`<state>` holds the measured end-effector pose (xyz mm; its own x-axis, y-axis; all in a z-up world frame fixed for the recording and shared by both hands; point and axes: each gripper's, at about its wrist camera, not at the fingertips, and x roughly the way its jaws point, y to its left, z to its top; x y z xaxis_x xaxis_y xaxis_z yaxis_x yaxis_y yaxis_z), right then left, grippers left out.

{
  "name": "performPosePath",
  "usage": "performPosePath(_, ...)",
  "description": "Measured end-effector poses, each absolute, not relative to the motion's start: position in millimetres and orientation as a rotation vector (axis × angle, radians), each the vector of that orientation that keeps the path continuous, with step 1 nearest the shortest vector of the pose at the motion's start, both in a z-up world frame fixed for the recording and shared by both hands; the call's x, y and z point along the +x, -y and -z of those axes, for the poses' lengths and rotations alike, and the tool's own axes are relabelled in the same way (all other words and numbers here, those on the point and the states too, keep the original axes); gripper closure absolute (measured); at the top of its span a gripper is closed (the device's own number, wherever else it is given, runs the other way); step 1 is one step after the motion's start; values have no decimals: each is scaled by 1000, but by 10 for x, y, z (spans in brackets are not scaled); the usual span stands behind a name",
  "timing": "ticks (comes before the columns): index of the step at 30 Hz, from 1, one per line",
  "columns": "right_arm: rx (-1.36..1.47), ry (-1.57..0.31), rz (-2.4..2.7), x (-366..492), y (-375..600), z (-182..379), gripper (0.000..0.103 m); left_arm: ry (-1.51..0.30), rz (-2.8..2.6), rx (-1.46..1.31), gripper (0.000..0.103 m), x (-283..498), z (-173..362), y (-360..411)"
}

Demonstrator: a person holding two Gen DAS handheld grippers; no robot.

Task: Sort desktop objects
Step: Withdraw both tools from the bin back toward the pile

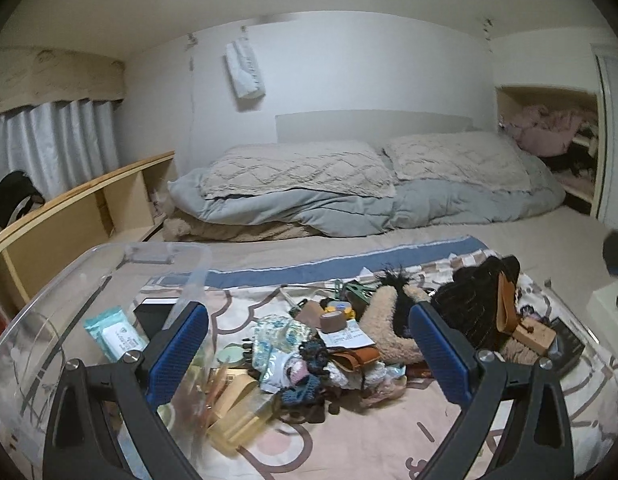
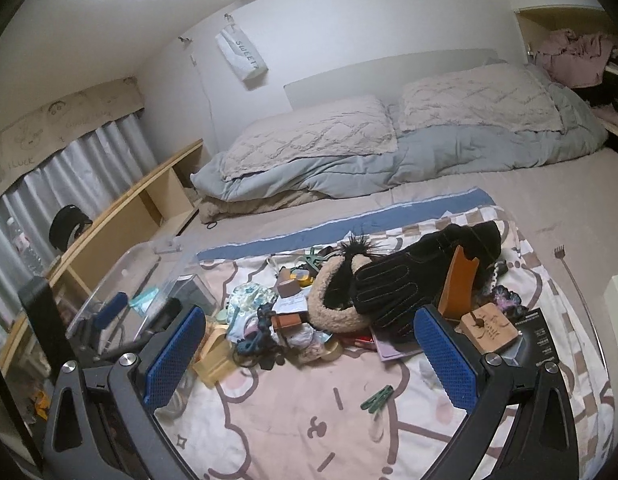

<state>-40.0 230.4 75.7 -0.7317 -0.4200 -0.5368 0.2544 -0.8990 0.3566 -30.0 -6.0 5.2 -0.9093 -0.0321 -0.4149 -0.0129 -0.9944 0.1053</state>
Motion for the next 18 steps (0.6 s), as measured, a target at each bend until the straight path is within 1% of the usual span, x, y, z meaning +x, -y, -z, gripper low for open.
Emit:
performPosePath(4,900,383,2599,-418,-2347,-741,0,227,3074,669,2,-318,26,-66)
performPosePath(8,901,372,2591,-412,-2340,-721,0,246,3076,680,2,-359,81,-125)
performPosePath(12,879,350,2590,-399,-2348,-716,0,218,3080,688,2,-383,112,-111)
performPosePath(18,878,368,2585,-397,-2345,-743,0,161,3093,692,2,-412,149,-70)
